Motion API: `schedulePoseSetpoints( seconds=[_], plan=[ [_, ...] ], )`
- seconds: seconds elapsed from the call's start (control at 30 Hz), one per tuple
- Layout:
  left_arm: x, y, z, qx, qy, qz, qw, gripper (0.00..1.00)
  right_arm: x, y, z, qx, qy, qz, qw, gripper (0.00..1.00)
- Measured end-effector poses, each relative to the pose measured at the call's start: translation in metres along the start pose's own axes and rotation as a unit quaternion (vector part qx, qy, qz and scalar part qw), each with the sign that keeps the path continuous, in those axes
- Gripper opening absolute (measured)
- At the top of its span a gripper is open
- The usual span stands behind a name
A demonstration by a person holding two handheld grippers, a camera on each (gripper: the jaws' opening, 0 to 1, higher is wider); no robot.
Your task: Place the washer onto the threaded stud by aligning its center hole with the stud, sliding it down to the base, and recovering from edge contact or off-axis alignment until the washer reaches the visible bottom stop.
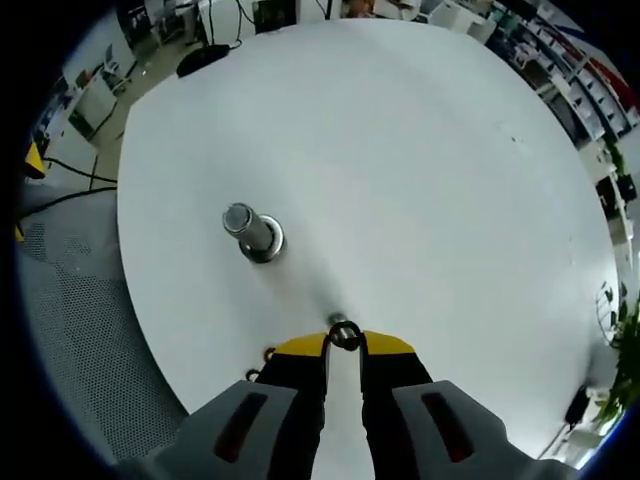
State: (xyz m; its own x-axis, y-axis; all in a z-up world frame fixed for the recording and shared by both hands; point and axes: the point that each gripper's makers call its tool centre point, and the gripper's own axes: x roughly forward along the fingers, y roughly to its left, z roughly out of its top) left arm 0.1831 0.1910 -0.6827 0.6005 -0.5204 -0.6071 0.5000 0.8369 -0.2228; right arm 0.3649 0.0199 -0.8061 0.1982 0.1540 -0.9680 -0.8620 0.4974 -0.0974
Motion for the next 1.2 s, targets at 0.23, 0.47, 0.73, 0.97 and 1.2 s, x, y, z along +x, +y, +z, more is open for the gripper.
schedulePoseSetpoints(
  seconds=[0.23,0.47,0.73,0.97,1.2],
  plan=[
    [0.0,0.0,-0.001,0.0,0.003,0.002,1.0,0.28,0.011,0.0,-0.009,0.006,0.013,0.01,0.9998,0.14],
    [0.0,0.001,-0.001,0.0,0.003,0.002,1.0,0.28,0.017,0.004,-0.017,0.011,0.021,0.016,0.9996,0.14],
    [0.001,0.001,-0.002,0.001,0.006,0.003,1.0,0.28,0.023,0.011,-0.022,-0.002,0.029,0.021,0.9994,0.14],
    [0.001,0.002,-0.003,-0.001,0.007,0.005,1.0,0.28,0.025,0.011,-0.021,0.002,0.021,0.025,0.9995,0.14],
    [0.001,0.001,-0.004,-0.001,0.011,0.004,0.9999,0.28,0.026,0.014,-0.027,0.008,0.023,0.028,0.9993,0.17]
  ],
)
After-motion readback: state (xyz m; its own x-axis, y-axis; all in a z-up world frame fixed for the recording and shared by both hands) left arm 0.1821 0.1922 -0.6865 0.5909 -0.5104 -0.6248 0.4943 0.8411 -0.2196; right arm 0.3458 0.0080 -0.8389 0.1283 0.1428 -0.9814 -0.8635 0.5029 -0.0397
